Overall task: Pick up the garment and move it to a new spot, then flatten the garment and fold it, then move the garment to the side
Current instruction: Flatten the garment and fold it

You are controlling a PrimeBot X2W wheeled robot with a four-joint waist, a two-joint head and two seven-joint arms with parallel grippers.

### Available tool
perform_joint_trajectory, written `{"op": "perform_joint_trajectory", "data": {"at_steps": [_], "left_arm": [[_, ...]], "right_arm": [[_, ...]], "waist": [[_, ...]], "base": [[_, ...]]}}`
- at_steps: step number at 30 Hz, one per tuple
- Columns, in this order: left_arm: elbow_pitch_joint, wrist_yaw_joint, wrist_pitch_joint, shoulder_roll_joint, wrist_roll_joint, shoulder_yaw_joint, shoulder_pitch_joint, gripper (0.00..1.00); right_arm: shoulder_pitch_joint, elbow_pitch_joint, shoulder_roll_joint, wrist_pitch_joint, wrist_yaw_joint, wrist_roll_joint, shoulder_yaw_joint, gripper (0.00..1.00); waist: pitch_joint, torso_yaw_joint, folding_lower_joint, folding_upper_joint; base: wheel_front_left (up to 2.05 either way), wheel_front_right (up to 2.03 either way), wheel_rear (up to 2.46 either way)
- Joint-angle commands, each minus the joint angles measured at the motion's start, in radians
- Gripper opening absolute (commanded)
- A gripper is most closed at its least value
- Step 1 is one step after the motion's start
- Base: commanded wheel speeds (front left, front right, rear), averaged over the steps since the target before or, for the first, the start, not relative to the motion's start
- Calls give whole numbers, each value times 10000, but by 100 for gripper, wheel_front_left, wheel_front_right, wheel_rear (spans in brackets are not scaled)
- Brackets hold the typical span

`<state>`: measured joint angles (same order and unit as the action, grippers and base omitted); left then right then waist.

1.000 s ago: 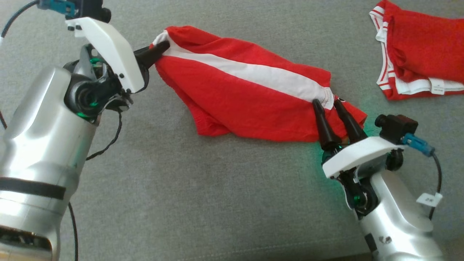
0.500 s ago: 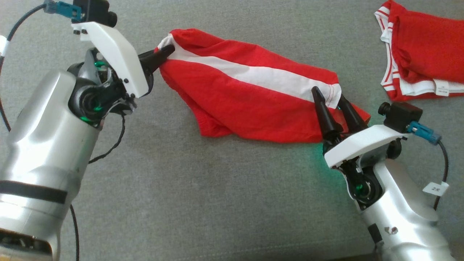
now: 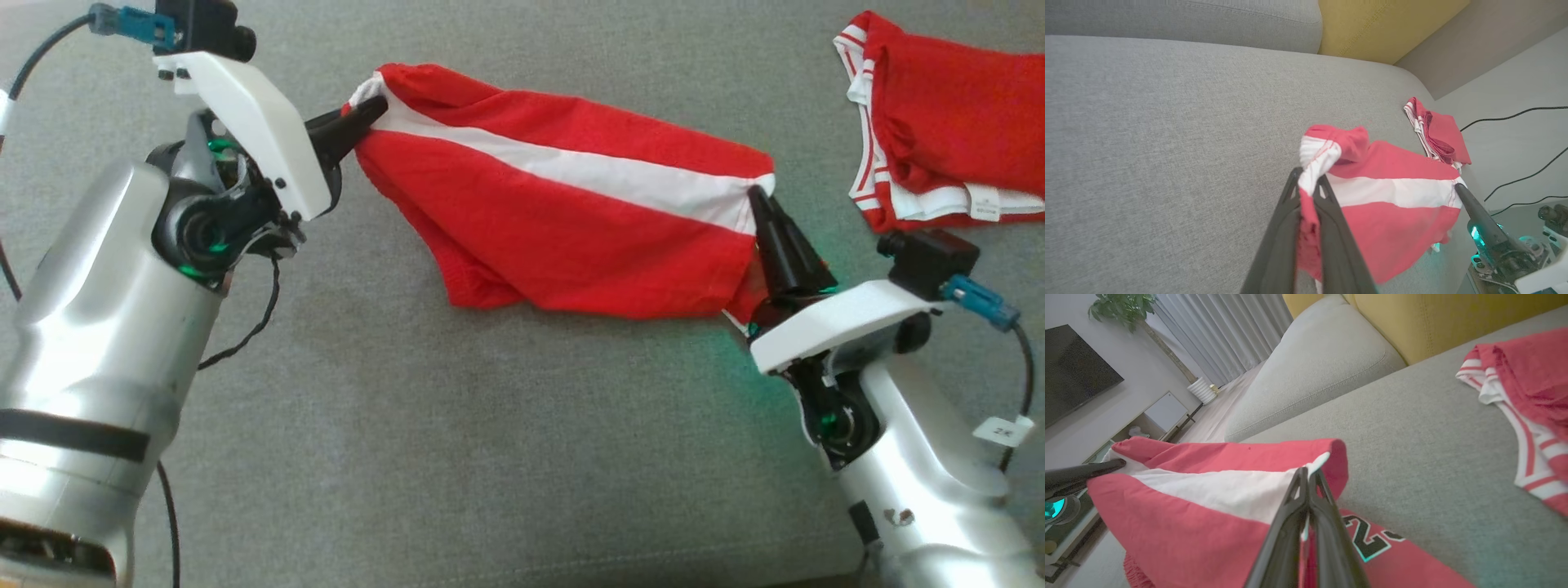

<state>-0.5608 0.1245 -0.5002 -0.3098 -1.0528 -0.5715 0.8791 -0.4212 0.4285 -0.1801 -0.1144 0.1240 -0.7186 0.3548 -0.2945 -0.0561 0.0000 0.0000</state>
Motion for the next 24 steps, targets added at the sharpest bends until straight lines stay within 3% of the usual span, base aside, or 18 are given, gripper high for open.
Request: {"op": "perform_joint_trajectory", "data": {"at_steps": [1,13,24], "left_arm": [[317,61,108,-474,-27,354,204,0],[1155,31,821,-406,12,424,140,0],[2309,-285,2312,190,-359,1220,-114,0]], "right_arm": [[-272,-388,-124,-121,67,95,68,0],[-1428,-1743,-893,172,67,609,-557,0],[-2367,-2343,-1234,-154,67,1188,-1359,0]], "waist": [[81,23,0,0],[1099,310,0,0],[2297,761,0,0]], "base": [[0,0,0],[0,0,0],[0,0,0]]}}
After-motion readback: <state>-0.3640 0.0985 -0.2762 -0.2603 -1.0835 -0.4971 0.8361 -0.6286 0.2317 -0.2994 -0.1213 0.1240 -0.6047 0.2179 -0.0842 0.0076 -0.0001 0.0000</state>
